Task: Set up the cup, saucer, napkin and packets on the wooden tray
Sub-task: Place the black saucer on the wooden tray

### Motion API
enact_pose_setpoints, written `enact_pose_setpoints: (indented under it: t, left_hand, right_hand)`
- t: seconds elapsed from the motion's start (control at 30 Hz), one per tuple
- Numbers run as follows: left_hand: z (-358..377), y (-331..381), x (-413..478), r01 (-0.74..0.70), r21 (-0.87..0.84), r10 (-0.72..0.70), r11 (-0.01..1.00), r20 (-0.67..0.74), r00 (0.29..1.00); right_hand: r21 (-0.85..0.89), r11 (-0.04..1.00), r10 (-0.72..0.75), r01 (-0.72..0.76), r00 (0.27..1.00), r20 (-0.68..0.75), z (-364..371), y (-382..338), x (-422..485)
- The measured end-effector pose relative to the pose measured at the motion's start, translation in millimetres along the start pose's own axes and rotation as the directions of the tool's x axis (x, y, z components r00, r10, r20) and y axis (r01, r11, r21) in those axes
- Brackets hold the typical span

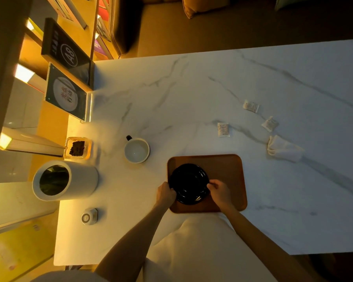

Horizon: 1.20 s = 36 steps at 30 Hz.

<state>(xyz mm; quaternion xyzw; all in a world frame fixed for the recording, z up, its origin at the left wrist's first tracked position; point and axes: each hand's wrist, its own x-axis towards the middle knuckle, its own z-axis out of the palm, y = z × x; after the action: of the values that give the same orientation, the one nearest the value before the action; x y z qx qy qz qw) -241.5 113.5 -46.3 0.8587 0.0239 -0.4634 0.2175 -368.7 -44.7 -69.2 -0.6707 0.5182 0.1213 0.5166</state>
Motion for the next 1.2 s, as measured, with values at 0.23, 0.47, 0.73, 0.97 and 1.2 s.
enact_pose_setpoints:
  t: [0.23, 0.47, 0.73, 0.97, 1.2]
  left_hand:
    - [-2.8, -0.2, 0.9, 0.01, -0.019, -0.009, 1.0, 0.024, 1.0]
    - [-9.8, -7.2, 4.2, 0.089, -0.197, -0.087, 0.976, 0.019, 0.996]
    - [-18.2, -24.7, 1.7, 0.101, -0.246, -0.088, 0.964, 0.065, 0.994]
    - [-68.6, -48.9, 13.3, 0.123, -0.505, -0.119, 0.855, 0.039, 0.992]
    - [-138.5, -61.8, 33.5, -0.01, -0.753, -0.067, 0.658, -0.071, 0.995]
  right_hand:
    - [-0.012, 1.0, -0.01, 0.011, 1.0, 0.014, -0.9, -0.2, 0.2]
    - [-0.038, 0.999, -0.008, 0.009, 0.999, 0.043, -3.2, -1.5, 1.2]
    - [-0.13, 0.991, 0.026, -0.01, 0.993, 0.118, -9.6, -8.9, 0.4]
    - [-0.326, 0.933, -0.179, 0.152, 0.982, -0.053, -14.3, -28.9, -4.5]
    - [-0.315, 0.894, -0.298, 0.318, 0.948, 0.112, 36.4, -114.2, 6.5]
